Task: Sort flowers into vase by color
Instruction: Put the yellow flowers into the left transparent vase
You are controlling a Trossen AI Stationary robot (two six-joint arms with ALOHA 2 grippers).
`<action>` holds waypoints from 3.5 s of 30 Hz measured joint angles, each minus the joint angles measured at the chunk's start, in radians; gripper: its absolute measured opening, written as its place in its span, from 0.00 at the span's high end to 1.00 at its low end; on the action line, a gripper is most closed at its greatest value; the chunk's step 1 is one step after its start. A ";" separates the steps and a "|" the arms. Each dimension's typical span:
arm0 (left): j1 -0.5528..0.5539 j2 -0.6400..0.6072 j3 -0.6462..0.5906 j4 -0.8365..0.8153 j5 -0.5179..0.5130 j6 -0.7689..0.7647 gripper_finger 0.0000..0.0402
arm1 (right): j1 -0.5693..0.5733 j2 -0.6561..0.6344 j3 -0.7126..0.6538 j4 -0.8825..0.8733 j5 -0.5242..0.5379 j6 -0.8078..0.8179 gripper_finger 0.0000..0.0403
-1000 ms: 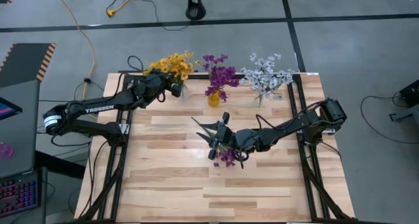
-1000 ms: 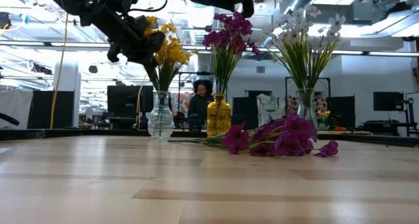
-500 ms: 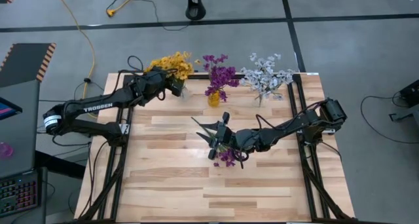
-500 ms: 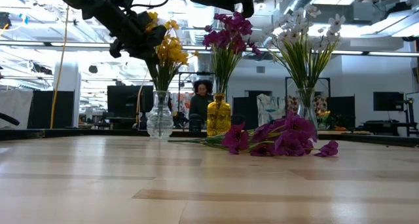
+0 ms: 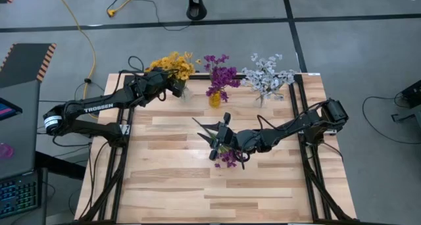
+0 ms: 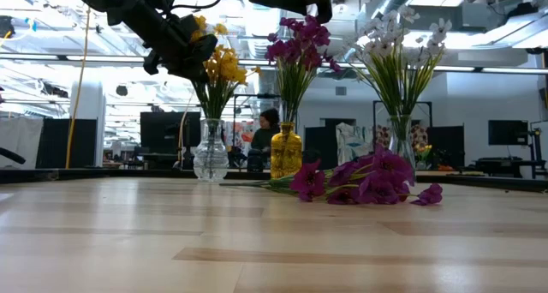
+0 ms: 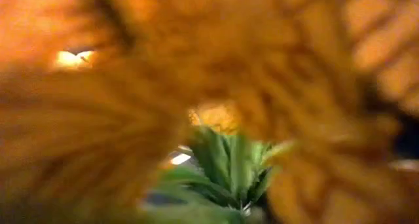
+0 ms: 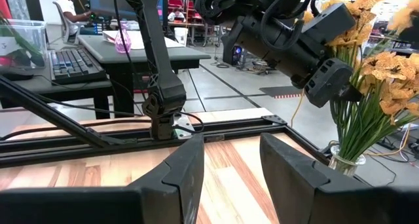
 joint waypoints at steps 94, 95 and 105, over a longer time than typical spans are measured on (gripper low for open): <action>-0.007 0.005 0.116 -0.165 0.121 0.142 0.99 | -0.080 0.019 0.000 -0.196 -0.030 0.314 0.56; -0.006 0.005 0.116 -0.167 0.128 0.150 0.99 | -0.080 0.019 0.000 -0.196 -0.029 0.314 0.56; -0.006 0.005 0.116 -0.218 0.154 0.154 0.99 | -0.080 0.019 0.000 -0.187 -0.030 0.314 0.56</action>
